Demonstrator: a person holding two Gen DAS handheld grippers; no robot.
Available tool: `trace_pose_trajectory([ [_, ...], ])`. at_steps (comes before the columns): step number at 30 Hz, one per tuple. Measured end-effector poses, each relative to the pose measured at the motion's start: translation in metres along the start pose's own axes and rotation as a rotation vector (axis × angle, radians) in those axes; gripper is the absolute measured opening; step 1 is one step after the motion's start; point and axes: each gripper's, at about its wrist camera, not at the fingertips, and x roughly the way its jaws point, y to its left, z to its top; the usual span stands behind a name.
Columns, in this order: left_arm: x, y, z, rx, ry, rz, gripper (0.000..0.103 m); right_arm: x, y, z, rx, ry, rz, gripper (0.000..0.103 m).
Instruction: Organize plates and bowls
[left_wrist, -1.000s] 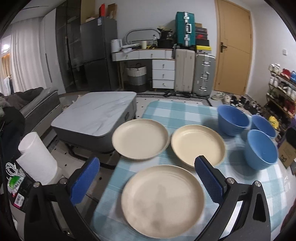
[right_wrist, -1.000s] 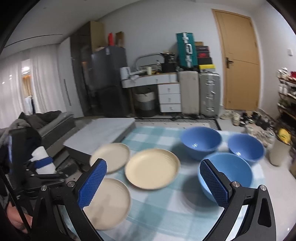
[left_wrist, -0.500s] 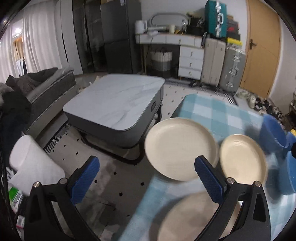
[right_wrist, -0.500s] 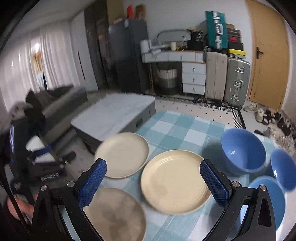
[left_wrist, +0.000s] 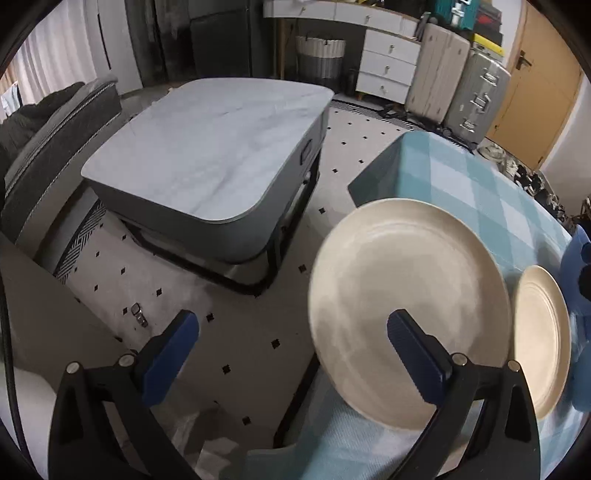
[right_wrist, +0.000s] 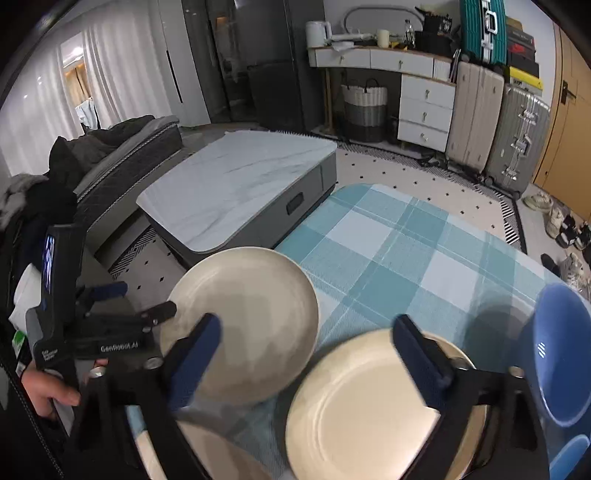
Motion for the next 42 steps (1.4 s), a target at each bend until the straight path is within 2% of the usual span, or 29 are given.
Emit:
trace_pose_trajectory([
  [2, 0.008, 0.002, 0.003, 0.000, 0.013, -0.018, 0.102, 0.015, 0.002, 0.006, -0.023, 0.023, -0.002, 0.084],
  [4, 0.016, 0.003, 0.005, 0.009, 0.027, -0.039, 0.101, 0.030, 0.006, 0.011, -0.063, 0.055, -0.024, 0.084],
  [6, 0.024, 0.005, 0.007, 0.008, 0.048, -0.098, 0.101, 0.046, 0.008, 0.013, -0.085, 0.093, -0.040, 0.084],
  [8, 0.030, 0.009, 0.008, -0.013, 0.065, -0.155, 0.094, 0.061, 0.008, 0.015, -0.094, 0.125, -0.035, 0.084],
  [11, 0.038, 0.015, 0.010, -0.041, 0.093, -0.174, 0.080, 0.078, 0.008, 0.016, -0.099, 0.169, -0.038, 0.078],
  [13, 0.042, 0.018, 0.009, -0.053, 0.121, -0.205, 0.061, 0.087, 0.006, 0.017, -0.093, 0.192, -0.033, 0.078],
  [15, 0.046, 0.020, 0.008, -0.063, 0.151, -0.224, 0.056, 0.092, 0.004, 0.018, -0.090, 0.198, -0.037, 0.077],
  [17, 0.046, 0.023, 0.007, -0.068, 0.156, -0.239, 0.055, 0.095, 0.002, 0.019, -0.083, 0.197, -0.043, 0.075],
  [19, 0.045, 0.025, 0.007, -0.067, 0.154, -0.252, 0.049, 0.100, -0.001, 0.020, -0.073, 0.217, -0.030, 0.065],
  [20, 0.044, 0.026, 0.007, -0.070, 0.155, -0.266, 0.046, 0.102, -0.001, 0.020, -0.073, 0.221, -0.028, 0.064],
  [28, 0.041, 0.027, 0.009, -0.066, 0.150, -0.352, 0.015, 0.108, -0.005, 0.017, -0.073, 0.257, -0.018, 0.055],
  [32, 0.041, 0.027, 0.008, -0.079, 0.147, -0.375, 0.010, 0.114, -0.005, 0.013, -0.063, 0.282, -0.004, 0.051],
  [38, 0.042, 0.024, 0.009, -0.071, 0.166, -0.385, 0.007, 0.122, -0.007, 0.010, -0.043, 0.314, 0.027, 0.038],
  [42, 0.042, 0.025, 0.008, -0.058, 0.175, -0.392, 0.007, 0.127, -0.007, 0.007, -0.054, 0.327, 0.021, 0.023],
])
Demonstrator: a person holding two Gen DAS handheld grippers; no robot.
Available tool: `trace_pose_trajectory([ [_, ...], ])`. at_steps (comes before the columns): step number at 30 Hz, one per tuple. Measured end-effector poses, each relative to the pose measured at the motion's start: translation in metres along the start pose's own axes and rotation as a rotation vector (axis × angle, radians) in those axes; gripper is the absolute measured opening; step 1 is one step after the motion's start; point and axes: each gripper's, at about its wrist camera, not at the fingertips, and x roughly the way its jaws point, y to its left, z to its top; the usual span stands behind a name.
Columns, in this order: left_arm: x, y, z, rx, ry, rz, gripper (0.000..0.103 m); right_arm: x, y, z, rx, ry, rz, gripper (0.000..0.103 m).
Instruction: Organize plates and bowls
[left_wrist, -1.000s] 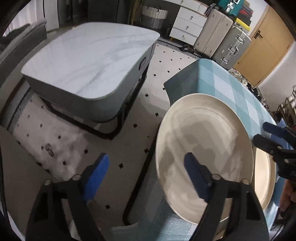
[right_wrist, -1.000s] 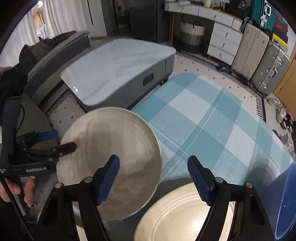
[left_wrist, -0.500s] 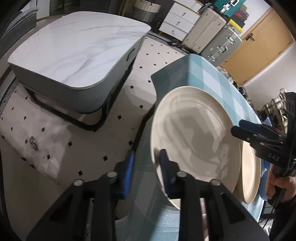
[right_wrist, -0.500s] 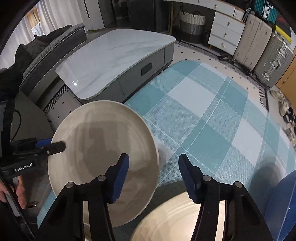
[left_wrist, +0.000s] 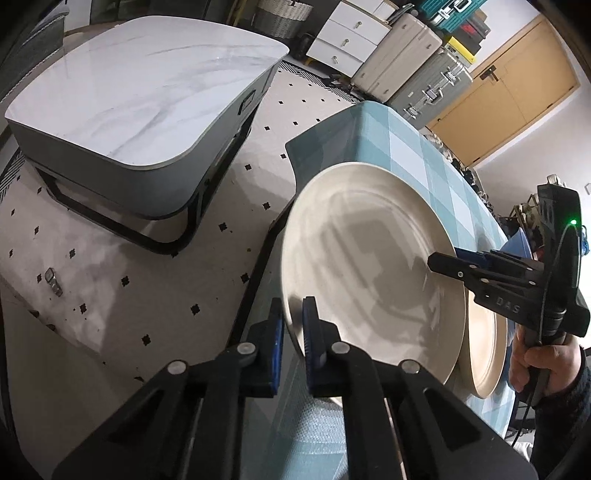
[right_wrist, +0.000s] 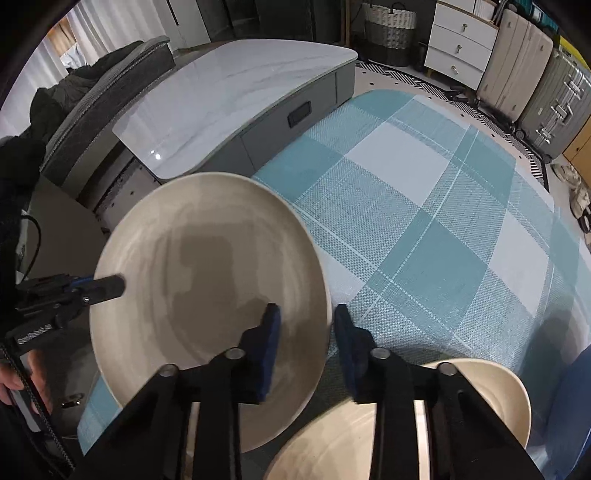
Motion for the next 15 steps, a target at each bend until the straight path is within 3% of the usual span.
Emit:
trace_pose_trajectory([
  [15, 0.000, -0.002, -0.004, -0.032, 0.034, 0.026, 0.007, -0.010, 0.003, -0.002, -0.001, -0.050, -0.026, 0.012],
])
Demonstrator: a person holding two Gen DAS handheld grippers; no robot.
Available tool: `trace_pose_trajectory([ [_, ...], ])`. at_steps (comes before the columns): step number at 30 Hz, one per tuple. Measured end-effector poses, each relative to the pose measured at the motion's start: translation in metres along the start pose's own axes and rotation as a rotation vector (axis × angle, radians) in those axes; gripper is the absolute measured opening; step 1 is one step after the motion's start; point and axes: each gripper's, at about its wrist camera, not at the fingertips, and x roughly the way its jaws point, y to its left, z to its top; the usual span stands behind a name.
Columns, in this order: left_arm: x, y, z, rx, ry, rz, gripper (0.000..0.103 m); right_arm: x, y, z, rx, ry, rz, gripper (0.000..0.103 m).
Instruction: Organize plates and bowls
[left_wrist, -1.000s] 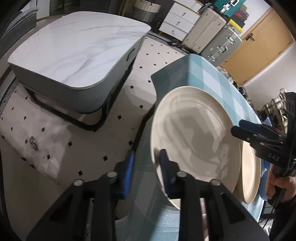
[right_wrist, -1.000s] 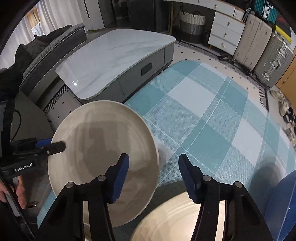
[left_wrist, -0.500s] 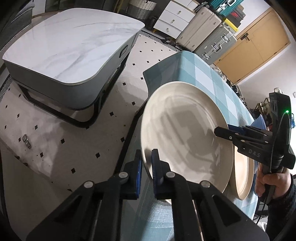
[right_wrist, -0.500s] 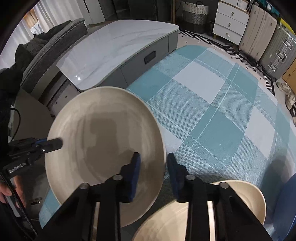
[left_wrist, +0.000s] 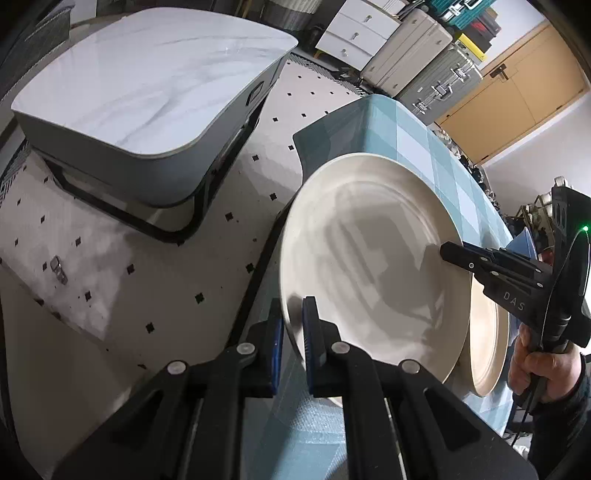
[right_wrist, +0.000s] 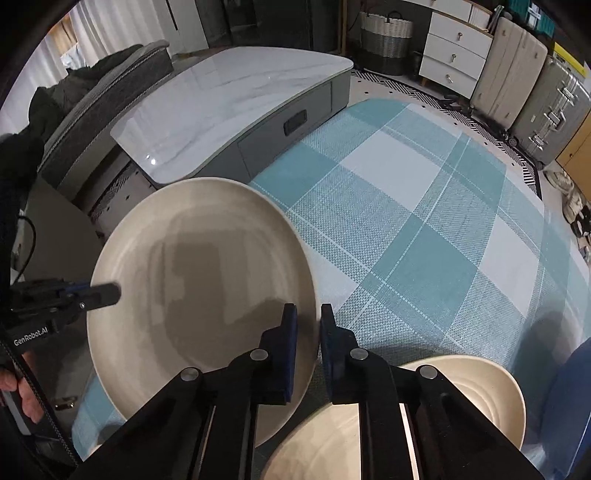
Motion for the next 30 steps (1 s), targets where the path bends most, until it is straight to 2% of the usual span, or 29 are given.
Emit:
trace_pose_trajectory([
  [14, -0.008, -0.004, -0.001, -0.016, 0.013, 0.020, 0.007, -0.009, -0.007, 0.002, 0.085, 0.020, 0.044, 0.010],
  [30, -0.029, -0.017, -0.007, -0.032, 0.018, -0.008, 0.007, -0.040, -0.007, 0.005, 0.099, 0.014, 0.025, 0.009],
])
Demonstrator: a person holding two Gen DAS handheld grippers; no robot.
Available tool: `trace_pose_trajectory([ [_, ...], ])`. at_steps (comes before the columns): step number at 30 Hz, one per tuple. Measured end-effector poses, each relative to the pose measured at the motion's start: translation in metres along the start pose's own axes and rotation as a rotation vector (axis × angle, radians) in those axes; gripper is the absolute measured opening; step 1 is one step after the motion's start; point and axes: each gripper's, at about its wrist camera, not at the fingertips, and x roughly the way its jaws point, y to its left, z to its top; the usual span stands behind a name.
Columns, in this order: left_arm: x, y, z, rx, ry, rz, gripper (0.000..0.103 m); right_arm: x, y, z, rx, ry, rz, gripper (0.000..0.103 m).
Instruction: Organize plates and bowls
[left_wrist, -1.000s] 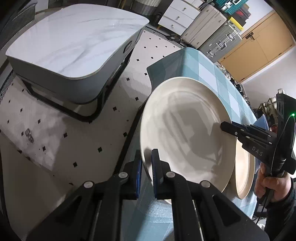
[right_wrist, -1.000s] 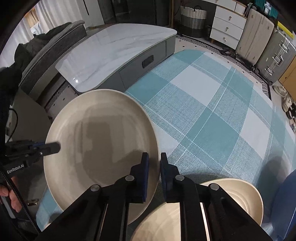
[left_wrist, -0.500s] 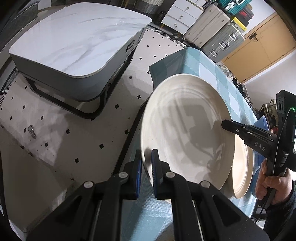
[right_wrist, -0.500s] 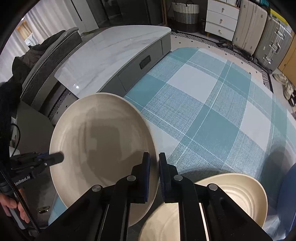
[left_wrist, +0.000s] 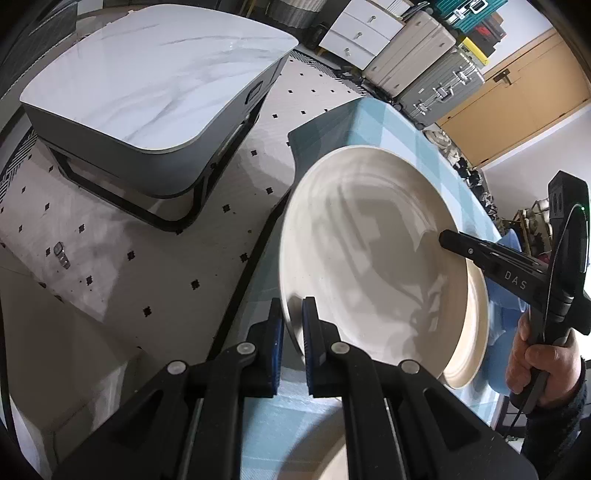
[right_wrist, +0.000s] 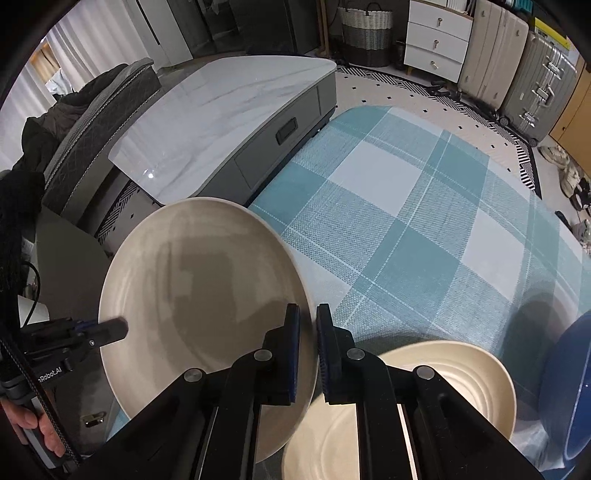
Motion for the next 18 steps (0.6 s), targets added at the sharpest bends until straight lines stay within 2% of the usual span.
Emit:
trace_pose_trajectory([
  [10, -0.018, -0.018, -0.023, 0.037, -0.007, 0.003, 0.007, -0.033, 0.002, -0.026, -0.002, -0.009, -0.030, 0.009],
  [18, -0.032, -0.021, -0.054, 0.035, -0.005, -0.007, 0.007, -0.056, 0.009, -0.065, 0.011, -0.028, -0.033, 0.009],
])
